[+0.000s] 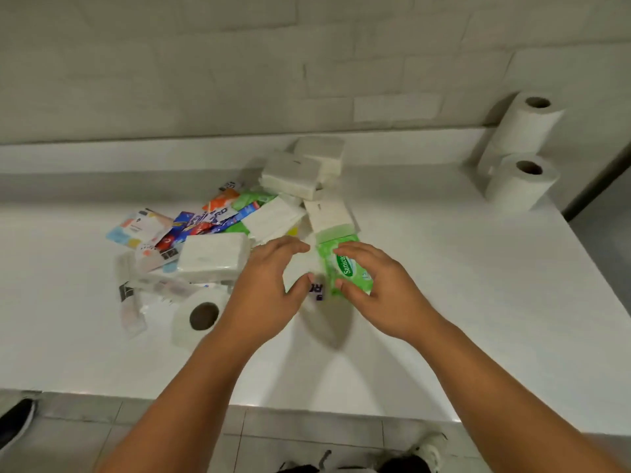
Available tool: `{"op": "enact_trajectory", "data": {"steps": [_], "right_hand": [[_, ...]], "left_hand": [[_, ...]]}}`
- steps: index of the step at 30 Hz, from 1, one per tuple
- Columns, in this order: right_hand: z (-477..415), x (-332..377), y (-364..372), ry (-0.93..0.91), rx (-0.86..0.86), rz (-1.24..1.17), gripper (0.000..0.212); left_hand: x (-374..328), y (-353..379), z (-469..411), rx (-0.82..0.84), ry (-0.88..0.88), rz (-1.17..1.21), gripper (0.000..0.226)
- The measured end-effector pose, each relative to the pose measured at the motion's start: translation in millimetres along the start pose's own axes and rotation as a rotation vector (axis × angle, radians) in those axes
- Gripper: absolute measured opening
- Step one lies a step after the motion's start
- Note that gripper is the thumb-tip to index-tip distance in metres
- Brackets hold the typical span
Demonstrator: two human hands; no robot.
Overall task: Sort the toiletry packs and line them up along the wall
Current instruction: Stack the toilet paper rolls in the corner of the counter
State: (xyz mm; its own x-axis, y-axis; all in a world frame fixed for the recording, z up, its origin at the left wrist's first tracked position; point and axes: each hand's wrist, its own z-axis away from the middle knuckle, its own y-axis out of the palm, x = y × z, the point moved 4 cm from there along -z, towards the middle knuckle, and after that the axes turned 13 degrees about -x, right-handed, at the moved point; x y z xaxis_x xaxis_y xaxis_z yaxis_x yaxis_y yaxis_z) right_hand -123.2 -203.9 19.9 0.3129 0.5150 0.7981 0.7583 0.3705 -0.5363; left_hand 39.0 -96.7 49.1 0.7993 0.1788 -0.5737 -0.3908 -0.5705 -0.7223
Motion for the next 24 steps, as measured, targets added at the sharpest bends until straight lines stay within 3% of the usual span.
{"op": "enact_trajectory", "data": {"steps": [5,11,16,20,24], "right_hand": [[28.4,30.4,85.1,-0.044,0.123,0.022,0.049],[48.4,56.9,151.5,-0.046,0.266,0.055,0.055],[50.9,64.0,172.6,0.049,0.243,0.007,0.059],[45.6,67.4,178.9,0.144,0.219,-0.098,0.069],[44.7,63.7,176.1,0.194,0.19,-0.173,0.061]], "left_hand": [[70.0,-47.6,45.9,0.025,-0.077,-0.108,0.044],[122.9,-83.1,85.9,0.056,-0.174,-0.144,0.066],[147.2,-83.7,101.0,0.071,-0.253,-0.011,0.094],[152.6,-77.1,100.6,0.031,-0.321,0.08,0.098],[153.8,-69.5,98.8,0.007,-0.345,0.074,0.099]]}}
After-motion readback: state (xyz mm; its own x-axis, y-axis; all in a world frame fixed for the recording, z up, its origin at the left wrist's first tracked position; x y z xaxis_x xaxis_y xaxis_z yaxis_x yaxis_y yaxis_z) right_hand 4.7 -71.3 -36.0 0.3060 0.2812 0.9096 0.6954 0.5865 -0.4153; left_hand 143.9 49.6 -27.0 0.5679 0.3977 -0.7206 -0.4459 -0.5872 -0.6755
